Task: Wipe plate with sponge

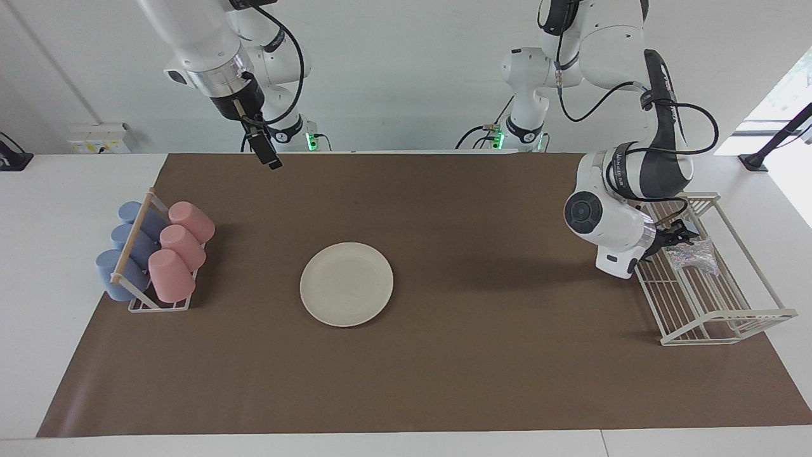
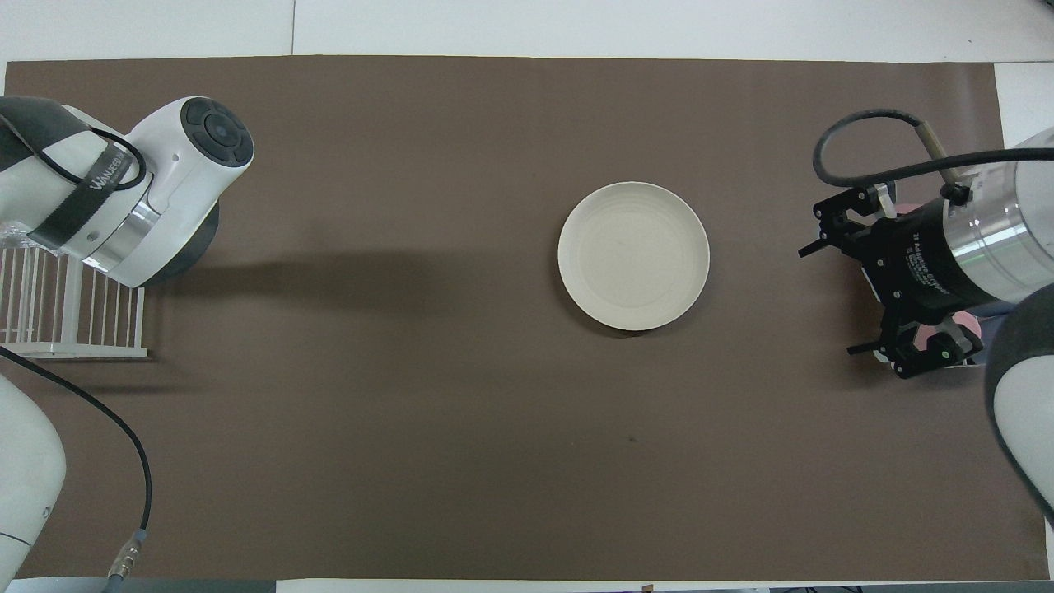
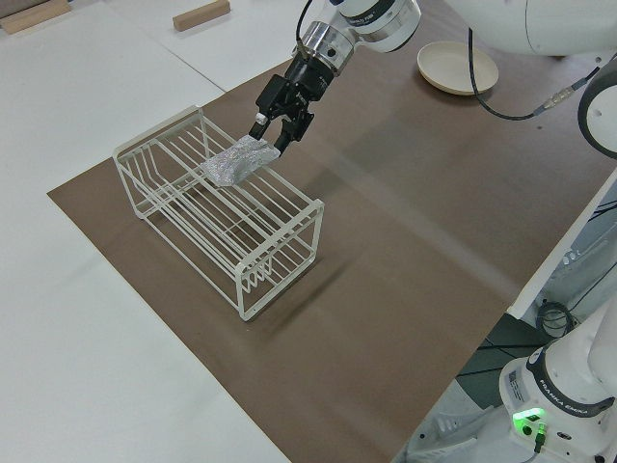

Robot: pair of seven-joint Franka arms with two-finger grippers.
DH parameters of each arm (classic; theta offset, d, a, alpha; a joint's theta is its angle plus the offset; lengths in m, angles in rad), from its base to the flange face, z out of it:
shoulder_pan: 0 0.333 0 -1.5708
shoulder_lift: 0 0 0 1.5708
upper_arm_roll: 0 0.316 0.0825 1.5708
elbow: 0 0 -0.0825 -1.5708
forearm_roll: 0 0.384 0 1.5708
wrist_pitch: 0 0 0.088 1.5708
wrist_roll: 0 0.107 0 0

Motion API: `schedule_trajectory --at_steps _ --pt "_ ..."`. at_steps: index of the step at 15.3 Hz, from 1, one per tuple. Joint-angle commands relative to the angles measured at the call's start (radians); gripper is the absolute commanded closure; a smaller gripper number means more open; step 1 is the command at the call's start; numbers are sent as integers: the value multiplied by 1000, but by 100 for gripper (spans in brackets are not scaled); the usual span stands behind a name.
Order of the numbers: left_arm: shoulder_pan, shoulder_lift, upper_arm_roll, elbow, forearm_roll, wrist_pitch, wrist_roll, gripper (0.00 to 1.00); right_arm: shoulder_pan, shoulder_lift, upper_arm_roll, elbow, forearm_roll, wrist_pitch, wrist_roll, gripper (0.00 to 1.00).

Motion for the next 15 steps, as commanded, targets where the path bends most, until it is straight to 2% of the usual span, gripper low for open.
schedule_trajectory --at_steps 1,4,12,13,15 --pt "-14 -17 9 -14 22 -18 -18 45 1 -26 5 -30 9 -1 32 0" --pt "-14 -16 9 0 22 -30 -15 100 -13 -26 4 -31 9 -3 29 0" --pt "-4 -46 4 18 5 -17 4 100 1 -31 5 -42 7 14 42 0" --pt "-4 -59 4 24 -10 -18 27 100 3 -36 5 -48 7 16 48 0" --pt "-4 -91 9 88 -126 -38 127 100 1 -39 5 -60 7 13 47 0"
